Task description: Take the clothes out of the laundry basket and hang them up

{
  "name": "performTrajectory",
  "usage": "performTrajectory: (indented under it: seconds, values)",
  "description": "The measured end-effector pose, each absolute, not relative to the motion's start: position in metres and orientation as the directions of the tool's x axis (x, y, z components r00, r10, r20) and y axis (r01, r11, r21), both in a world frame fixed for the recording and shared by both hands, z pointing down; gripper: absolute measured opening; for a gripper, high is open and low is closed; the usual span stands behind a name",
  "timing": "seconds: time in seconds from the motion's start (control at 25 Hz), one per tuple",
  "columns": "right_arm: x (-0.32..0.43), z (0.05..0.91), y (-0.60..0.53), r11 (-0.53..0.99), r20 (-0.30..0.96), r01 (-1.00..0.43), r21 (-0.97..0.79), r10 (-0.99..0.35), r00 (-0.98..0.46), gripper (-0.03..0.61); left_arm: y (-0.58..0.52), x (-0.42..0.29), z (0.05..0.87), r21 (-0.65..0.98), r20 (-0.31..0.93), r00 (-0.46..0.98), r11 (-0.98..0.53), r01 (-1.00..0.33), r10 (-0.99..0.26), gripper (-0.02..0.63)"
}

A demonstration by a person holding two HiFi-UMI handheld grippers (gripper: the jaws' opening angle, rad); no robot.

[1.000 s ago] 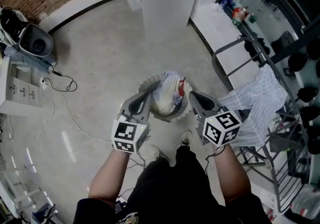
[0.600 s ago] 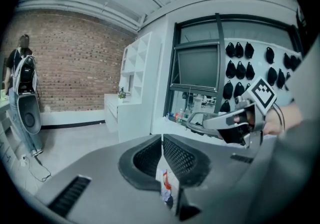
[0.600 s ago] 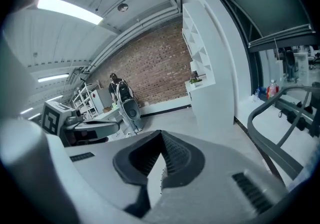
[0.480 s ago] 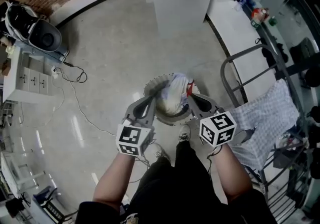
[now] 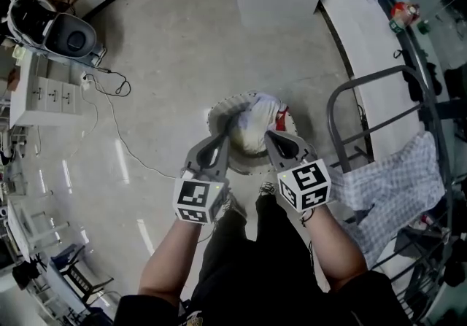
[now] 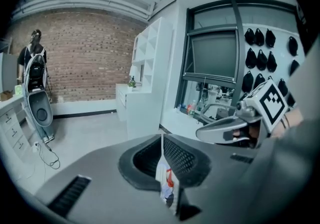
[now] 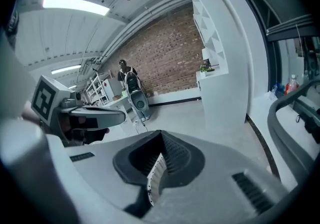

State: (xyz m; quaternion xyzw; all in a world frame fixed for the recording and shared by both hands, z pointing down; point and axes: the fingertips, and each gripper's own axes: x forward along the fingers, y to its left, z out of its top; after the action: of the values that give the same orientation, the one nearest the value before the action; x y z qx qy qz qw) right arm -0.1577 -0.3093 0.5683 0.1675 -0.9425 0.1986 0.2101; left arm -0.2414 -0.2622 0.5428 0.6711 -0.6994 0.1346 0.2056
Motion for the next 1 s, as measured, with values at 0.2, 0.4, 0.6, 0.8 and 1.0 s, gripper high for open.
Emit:
performTrajectory:
  seconds: [0.2, 0.4, 0.6, 0.8, 1.0]
  values:
    - [-0.161, 0.601, -0.313, 0.843, 0.474, -0.408, -0.351, -0.216, -0.854, 0.006, -0.268, -0.237, 0.573, 0.093, 0.507, 0.001, 0.054, -0.994, -0.862, 0.012]
    - [-0.16, 0.629, -0.312, 0.825, 0.492, -0.432, -0.363, -0.224, -0.841, 0.006, -0.269, -0.235, 0.603, 0.116, 0.528, 0.04, 0.025, -0.993, -0.848, 0.012]
    - [-0.157, 0.66, -0.319, 0.794, 0.504, -0.477, -0.377, -0.256, -0.825, 0.008, -0.276, -0.231, 0.634, 0.145, 0.532, 0.095, -0.02, -0.989, -0.842, 0.012]
    - [-0.159, 0.692, -0.328, 0.769, 0.511, -0.518, -0.376, -0.295, -0.808, 0.008, -0.285, -0.235, 0.667, 0.164, 0.536, 0.132, -0.051, -0.985, -0.834, 0.012]
    - [-0.157, 0.726, -0.343, 0.743, 0.526, -0.561, -0.365, -0.333, -0.783, 0.03, -0.289, -0.237, 0.7, 0.17, 0.541, 0.154, -0.072, -0.983, -0.827, 0.014]
